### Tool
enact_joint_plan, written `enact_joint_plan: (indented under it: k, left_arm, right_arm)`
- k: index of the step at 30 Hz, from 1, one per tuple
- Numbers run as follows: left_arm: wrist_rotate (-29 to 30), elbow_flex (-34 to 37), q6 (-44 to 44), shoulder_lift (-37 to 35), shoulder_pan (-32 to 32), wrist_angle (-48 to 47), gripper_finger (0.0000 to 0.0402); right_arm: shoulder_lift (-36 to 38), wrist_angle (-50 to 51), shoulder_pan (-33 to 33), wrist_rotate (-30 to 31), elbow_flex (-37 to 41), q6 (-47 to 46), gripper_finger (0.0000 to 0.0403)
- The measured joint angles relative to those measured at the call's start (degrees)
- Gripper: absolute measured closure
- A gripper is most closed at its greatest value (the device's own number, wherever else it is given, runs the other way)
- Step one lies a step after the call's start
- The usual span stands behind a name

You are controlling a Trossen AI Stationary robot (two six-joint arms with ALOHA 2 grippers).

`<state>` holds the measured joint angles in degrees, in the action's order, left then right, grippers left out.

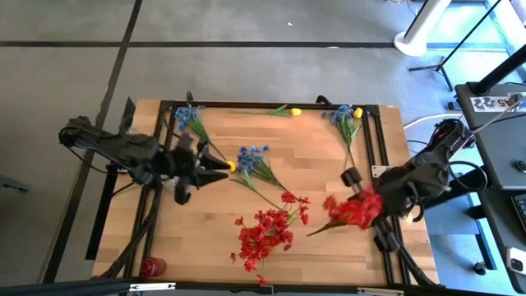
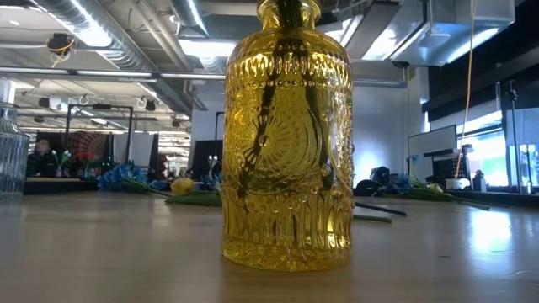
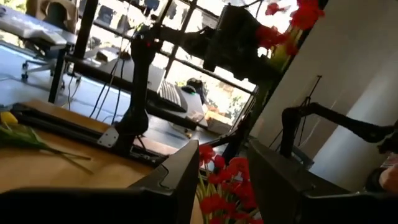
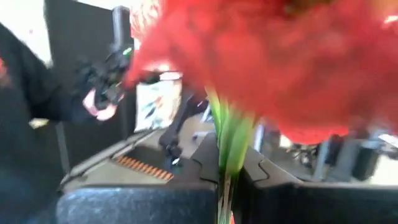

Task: Sort flowers into vase by color
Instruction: Put the red flowers into the yellow vase

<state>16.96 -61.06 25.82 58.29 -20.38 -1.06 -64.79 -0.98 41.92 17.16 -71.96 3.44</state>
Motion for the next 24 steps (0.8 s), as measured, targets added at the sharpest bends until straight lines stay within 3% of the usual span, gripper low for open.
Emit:
enact_joint_plan:
  k: [4,9,17,24]
  left_arm:
    - [-0.1,0.0,2.3,2.0,1.6,1.1,0.0269]
    - [-2.2,0.0,4.6,1.9,5.9,0.7,0.0269]
    - [-7.4,0.0,5.6,1.7,11.2,0.6,0.0269]
    - [-12.7,0.0,6.7,1.7,12.8,0.8,0.0269]
  right_arm:
    - [4.3,-16.5,2.0,6.2,15.3,0.1,0.0396]
    - [-0.3,-39.8,1.8,7.4,28.1,3.1,0.0396]
    - [-13.7,-50.0,2.0,7.1,27.6,10.8,0.0389]
    - [-16.2,-53.1,1.5,9.7,27.2,13.6,0.0396]
